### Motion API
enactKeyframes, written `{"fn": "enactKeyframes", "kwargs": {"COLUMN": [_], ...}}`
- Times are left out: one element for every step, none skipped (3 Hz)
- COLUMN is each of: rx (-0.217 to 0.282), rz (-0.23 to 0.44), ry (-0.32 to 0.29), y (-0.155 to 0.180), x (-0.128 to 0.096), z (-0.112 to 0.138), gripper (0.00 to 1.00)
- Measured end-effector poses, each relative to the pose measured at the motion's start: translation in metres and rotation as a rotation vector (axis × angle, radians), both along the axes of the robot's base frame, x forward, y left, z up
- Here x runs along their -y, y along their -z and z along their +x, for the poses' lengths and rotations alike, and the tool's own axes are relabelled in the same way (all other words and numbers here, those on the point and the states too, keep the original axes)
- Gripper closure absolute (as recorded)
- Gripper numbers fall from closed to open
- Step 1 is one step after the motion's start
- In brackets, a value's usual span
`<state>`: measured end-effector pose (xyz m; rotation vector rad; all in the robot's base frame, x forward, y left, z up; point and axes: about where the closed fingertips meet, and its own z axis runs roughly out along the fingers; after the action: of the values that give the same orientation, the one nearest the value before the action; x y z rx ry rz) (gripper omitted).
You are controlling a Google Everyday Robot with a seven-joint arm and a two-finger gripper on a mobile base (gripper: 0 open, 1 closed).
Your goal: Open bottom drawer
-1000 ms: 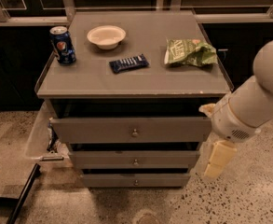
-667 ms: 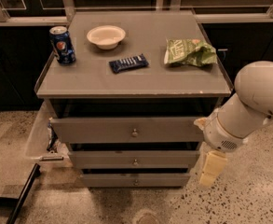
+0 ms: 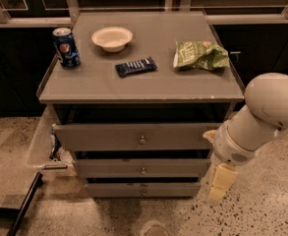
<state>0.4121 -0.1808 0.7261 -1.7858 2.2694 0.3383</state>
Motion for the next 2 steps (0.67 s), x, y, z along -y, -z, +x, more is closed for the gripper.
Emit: {"fn": "enactKeyframes", "kwargs": {"rx": [-0.026, -0.016], "rz": [0.07, 0.157], "ry": [0.011, 0.01], "y": [0.038, 0.088], "x": [0.002, -0.002], "z": [-0.006, 0.0], "gripper": [0.0, 0.0]}}
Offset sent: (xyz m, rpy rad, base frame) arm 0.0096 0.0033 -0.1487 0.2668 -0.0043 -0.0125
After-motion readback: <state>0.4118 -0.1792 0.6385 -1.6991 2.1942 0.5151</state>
